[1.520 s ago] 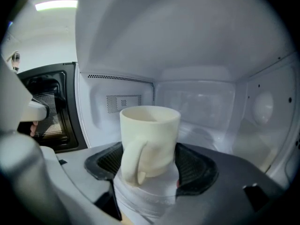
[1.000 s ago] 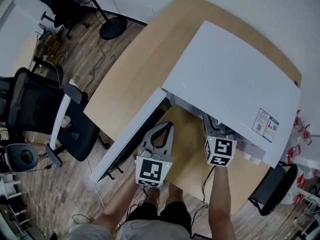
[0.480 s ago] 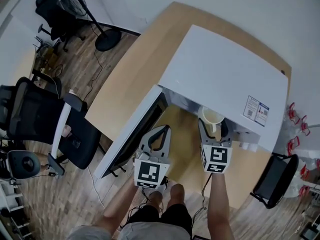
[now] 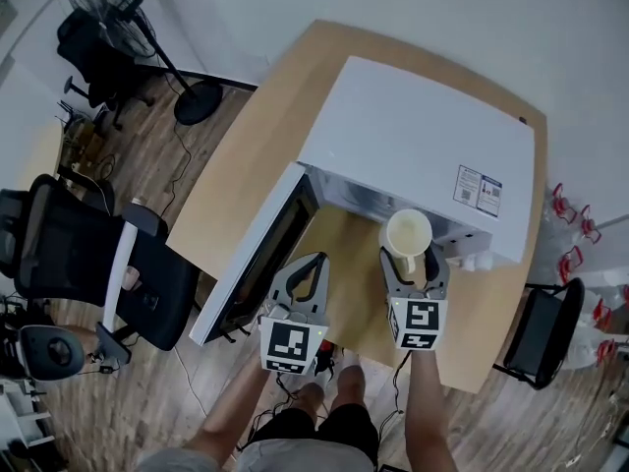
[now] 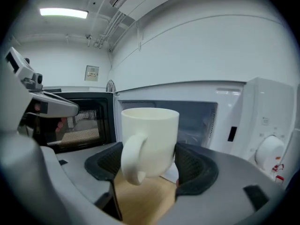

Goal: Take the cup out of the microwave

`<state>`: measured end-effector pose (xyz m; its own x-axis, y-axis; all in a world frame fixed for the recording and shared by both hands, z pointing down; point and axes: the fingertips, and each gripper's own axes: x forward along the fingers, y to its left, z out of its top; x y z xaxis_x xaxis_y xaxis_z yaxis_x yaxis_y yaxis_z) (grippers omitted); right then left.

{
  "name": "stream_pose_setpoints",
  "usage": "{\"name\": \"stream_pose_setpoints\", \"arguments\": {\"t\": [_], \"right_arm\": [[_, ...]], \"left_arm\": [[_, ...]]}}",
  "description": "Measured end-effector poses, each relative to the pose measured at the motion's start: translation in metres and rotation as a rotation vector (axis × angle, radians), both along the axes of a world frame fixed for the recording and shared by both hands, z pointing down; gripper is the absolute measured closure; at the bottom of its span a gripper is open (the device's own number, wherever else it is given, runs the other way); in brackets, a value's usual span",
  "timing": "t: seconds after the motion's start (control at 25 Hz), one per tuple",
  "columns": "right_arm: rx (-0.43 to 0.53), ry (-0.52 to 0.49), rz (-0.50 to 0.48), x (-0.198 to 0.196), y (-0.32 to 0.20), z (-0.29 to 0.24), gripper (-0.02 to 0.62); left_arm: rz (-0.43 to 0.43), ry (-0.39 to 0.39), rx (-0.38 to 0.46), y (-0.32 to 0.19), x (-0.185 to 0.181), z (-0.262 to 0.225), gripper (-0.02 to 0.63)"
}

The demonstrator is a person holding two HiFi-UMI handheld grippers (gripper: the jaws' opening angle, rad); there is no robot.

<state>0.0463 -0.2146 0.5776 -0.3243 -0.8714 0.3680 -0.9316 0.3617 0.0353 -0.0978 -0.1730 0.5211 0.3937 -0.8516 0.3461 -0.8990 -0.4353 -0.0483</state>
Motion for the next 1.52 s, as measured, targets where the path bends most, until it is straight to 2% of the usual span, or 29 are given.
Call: {"name": "stream_pose_setpoints", "arguments": {"t": [0.32, 0.68, 1.52], "right_arm": [[-0.004, 0.003, 0.023, 0.012, 0.035, -0.021, 0.238], [0.044, -0.014, 0.057, 0.026, 0.063, -0.079, 0.238], [0.103, -0.036, 0.167, 0.074, 0.09, -0.162, 0.238]], "left_arm": [[0.043, -0.001, 0.025, 0.016, 0.008, -0.018, 0.584], [0.092, 0.007, 0.065, 0.024, 0.022, -0.052, 0.584], [0.157, 0.001, 0.121, 0.019, 0.048, -0.105, 0.584]]}}
